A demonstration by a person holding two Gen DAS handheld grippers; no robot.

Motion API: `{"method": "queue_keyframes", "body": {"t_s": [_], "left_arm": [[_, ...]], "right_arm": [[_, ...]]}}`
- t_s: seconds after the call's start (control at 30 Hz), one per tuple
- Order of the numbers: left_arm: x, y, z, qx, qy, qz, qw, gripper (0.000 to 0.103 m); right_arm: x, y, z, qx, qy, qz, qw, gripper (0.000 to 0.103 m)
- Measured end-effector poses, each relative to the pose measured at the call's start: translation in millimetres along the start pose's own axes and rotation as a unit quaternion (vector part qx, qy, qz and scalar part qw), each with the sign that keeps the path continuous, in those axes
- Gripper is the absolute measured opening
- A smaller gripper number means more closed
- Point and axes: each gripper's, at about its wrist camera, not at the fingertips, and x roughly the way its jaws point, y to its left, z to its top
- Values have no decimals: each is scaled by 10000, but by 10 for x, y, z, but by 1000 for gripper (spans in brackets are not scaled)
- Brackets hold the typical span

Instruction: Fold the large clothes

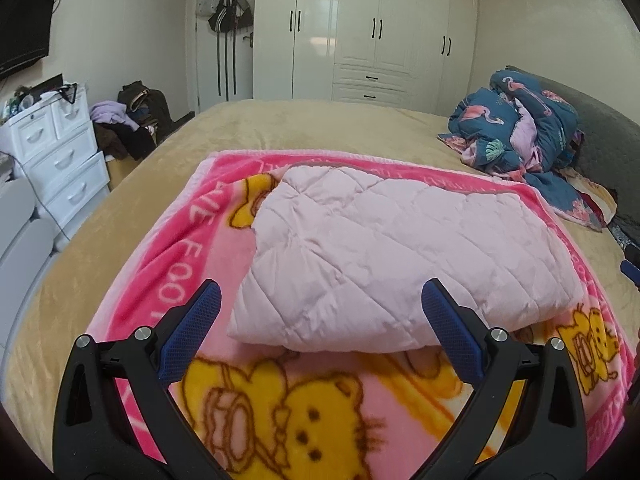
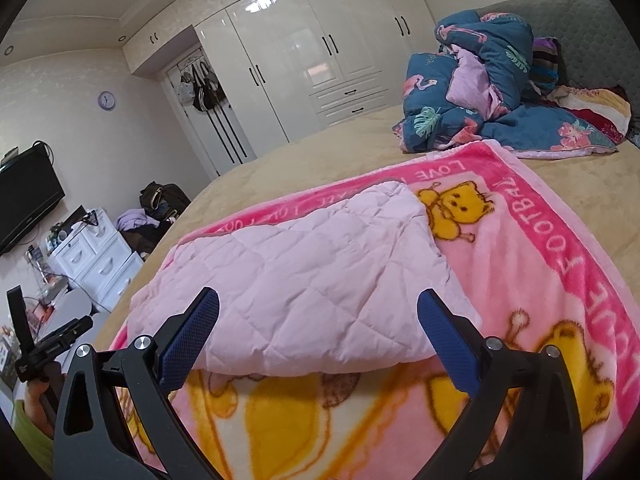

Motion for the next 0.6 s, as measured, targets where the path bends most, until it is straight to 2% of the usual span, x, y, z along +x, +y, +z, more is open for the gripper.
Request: {"method": "queue_keyframes", "body": {"t_s": [0.37,0.6], "left_arm": [[48,-37,-203,-82,299,-130,9994,94],[159,-40,-308,-153,493,-205,9985,94]], "right_arm": [[3,32,-222,45,121,-40,9999,99],[120,-43,-414,193,378,-140,9990,99]]}}
